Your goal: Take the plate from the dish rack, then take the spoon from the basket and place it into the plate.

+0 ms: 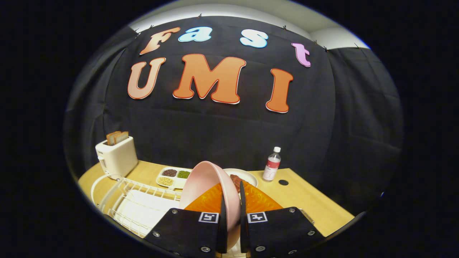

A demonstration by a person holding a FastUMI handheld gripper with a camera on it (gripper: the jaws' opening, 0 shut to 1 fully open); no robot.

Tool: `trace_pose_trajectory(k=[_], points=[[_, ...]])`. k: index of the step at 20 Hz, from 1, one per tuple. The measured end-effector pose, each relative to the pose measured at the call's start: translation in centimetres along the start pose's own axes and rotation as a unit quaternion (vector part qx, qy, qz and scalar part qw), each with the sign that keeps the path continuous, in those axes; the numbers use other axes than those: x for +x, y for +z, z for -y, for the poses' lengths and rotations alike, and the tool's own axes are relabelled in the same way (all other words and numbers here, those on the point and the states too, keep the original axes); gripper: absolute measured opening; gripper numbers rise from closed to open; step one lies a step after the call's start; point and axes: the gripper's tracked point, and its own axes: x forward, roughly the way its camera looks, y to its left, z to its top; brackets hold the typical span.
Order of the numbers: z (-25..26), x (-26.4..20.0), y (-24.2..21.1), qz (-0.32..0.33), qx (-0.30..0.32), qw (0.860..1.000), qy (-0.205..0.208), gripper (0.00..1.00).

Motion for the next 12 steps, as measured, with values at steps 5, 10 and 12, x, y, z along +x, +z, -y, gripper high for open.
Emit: trace_pose_trajectory(k=[5,10,12], points=[[0.6,-0.5,0.3,0.005,0.007,1.000,-0.002,0.13],[0.6,-2.1,1.3,0.015,0.017,1.000,0.011,0.13],[0.4,-3.3,1.4,0.014,0.023,0.999,0.025,0.13]])
